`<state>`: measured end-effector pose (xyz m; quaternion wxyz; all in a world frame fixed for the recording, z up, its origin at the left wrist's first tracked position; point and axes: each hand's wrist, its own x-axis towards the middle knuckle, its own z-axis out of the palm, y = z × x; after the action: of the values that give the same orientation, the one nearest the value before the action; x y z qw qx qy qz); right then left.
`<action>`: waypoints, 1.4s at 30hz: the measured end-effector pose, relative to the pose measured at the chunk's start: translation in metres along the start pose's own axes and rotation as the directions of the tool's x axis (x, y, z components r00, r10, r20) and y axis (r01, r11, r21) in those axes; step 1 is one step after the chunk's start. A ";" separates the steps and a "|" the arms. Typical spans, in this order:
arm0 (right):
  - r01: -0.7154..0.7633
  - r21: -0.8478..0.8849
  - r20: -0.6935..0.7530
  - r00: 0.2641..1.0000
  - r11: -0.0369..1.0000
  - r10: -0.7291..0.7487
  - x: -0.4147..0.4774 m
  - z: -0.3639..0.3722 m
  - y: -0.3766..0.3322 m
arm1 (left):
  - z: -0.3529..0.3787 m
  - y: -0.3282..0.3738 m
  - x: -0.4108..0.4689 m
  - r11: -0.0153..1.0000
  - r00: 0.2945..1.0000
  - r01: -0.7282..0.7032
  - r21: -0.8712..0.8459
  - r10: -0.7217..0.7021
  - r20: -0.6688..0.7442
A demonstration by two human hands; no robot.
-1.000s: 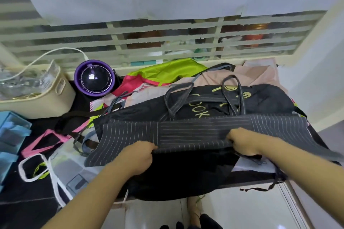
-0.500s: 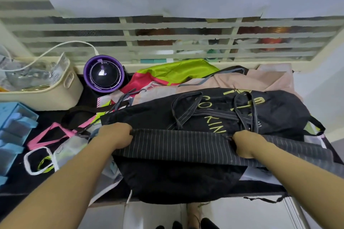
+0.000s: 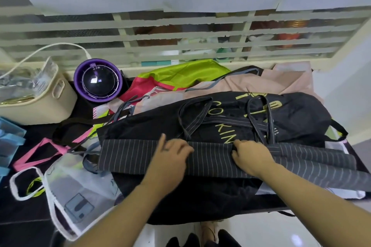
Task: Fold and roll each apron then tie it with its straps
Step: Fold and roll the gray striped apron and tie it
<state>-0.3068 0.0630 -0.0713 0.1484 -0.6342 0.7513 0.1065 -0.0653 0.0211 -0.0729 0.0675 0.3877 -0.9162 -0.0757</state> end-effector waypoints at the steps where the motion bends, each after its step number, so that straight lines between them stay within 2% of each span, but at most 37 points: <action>1: -0.002 0.005 -0.010 1.000 1.000 0.002 -0.001 0.000 0.001 | 0.005 0.016 0.001 0.995 0.995 -0.069 -0.067 0.074 0.072; 3: 0.012 -0.008 -0.056 0.998 1.000 -0.013 -0.004 0.000 0.003 | 0.015 0.037 0.006 0.985 0.967 -0.079 -0.154 0.113 0.228; 5: 0.023 -0.030 -0.143 0.989 0.999 -0.027 -0.013 0.003 0.009 | 0.019 0.046 0.013 0.990 0.934 -0.021 -0.140 0.069 0.350; 9: -0.036 0.016 -0.315 0.948 0.999 0.040 -0.040 0.015 0.047 | 0.024 0.058 0.030 0.997 0.900 0.050 -0.066 -0.016 0.435; 11: -0.130 0.038 -0.256 0.957 0.991 0.136 -0.055 0.012 0.070 | 0.025 0.065 0.036 0.996 0.878 0.084 -0.015 -0.066 0.475; 14: -0.238 0.017 -0.078 0.968 0.971 0.239 -0.070 -0.001 0.101 | 0.028 0.082 0.048 0.990 0.842 0.131 0.043 -0.134 0.523; 19: -0.236 -0.137 0.175 0.950 0.962 0.258 -0.055 -0.018 0.140 | 0.030 0.089 0.056 0.984 0.801 0.140 0.106 -0.176 0.572; 22: -0.262 -0.270 0.217 0.921 0.927 0.324 -0.036 -0.026 0.160 | 0.032 0.088 0.056 0.983 0.790 0.139 0.120 -0.183 0.585; 27: -0.370 -0.306 0.179 0.883 0.877 0.434 -0.023 -0.020 0.172 | 0.036 0.090 0.051 0.979 0.791 0.144 0.142 -0.200 0.579; 30: -0.438 -0.204 0.051 0.888 0.876 0.456 -0.030 -0.005 0.174 | 0.039 0.089 0.050 0.978 0.789 0.155 0.136 -0.206 0.579; 33: -0.490 0.127 0.018 0.871 0.862 0.492 -0.033 -0.001 0.171 | 0.043 0.087 0.051 0.979 0.783 0.164 0.120 -0.203 0.588; 35: -0.380 0.292 -0.084 0.904 0.878 0.419 -0.033 0.000 0.165 | 0.045 0.085 0.051 0.979 0.779 0.174 0.109 -0.205 0.593; 36: -0.311 0.321 -0.125 0.922 0.895 0.365 -0.032 0.001 0.162 | 0.045 0.085 0.052 0.979 0.776 0.175 0.108 -0.205 0.597; 39: -0.224 0.265 -0.132 0.955 0.938 0.266 -0.028 -0.001 0.162 | 0.046 0.085 0.052 0.978 0.771 0.181 0.102 -0.205 0.603; 42: -0.347 0.093 -0.124 0.926 0.933 0.357 -0.023 0.005 0.171 | 0.046 0.084 0.053 0.978 0.762 0.181 0.101 -0.205 0.614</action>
<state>-0.4715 0.1155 -0.0727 0.0960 -0.4895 0.8646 0.0608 -0.1694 0.0450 -0.0982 -0.2529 0.4345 -0.8435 -0.1892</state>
